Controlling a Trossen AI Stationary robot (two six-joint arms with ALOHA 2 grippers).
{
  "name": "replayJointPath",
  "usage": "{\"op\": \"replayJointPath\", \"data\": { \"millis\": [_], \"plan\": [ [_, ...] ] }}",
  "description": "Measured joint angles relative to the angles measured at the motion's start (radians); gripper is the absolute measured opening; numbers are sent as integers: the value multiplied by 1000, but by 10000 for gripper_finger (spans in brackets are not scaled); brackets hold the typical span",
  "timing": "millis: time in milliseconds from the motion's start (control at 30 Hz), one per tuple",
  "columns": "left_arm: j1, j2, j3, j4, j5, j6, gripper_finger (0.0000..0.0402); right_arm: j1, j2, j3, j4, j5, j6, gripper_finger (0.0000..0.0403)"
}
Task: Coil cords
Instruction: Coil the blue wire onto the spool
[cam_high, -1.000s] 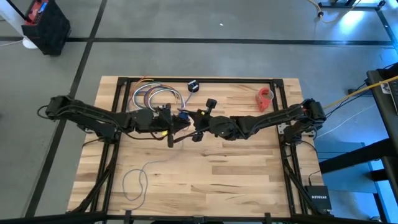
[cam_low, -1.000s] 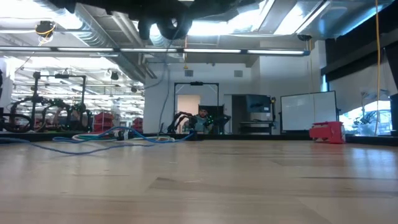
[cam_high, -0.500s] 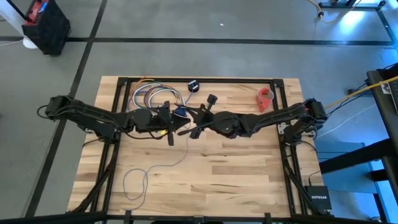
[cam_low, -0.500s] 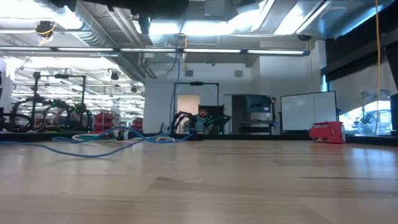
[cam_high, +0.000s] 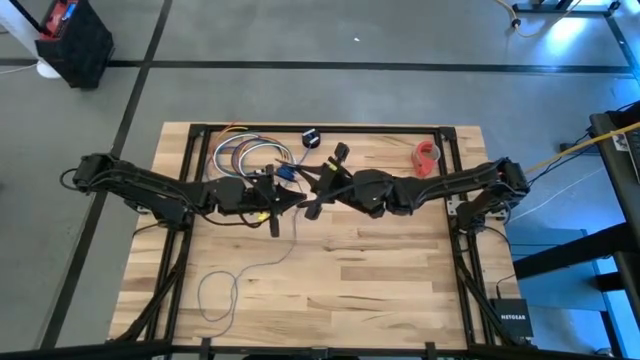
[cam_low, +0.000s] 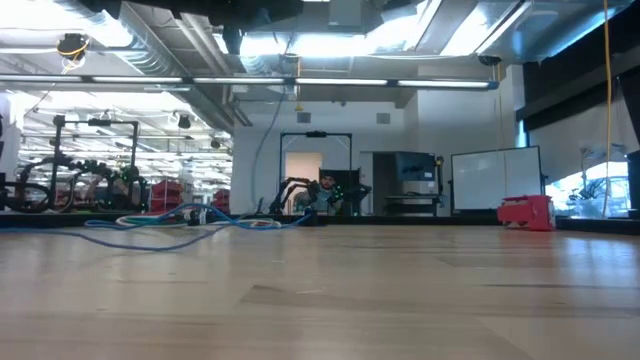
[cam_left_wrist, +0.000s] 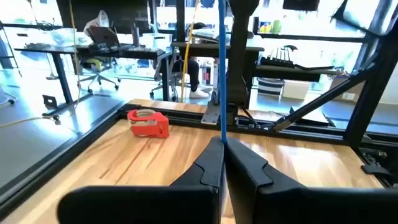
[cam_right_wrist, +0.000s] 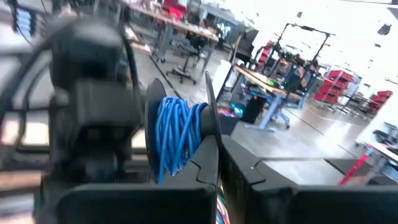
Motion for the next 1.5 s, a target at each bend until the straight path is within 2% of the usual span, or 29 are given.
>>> {"op": "replayJointPath", "data": {
  "millis": [600,767,933,1200,1367,1500],
  "plan": [
    [7,2,-2,-65,-4,21,5,22,-35,21,0,-44,0,10],
    [19,-16,-2,-149,-88,56,5,55,-38,21,-35,-36,-10,10],
    [22,-120,-4,-306,-155,77,5,104,-49,22,-145,-9,-10,10],
    [23,-362,-5,-563,-176,33,5,159,-52,25,-345,54,-7,10],
    [15,-468,-5,-576,-176,1,5,146,-46,14,-441,54,19,10],
    [-1,-502,-5,-543,-177,-2,5,121,-17,12,-483,55,23,10]
  ]
}}
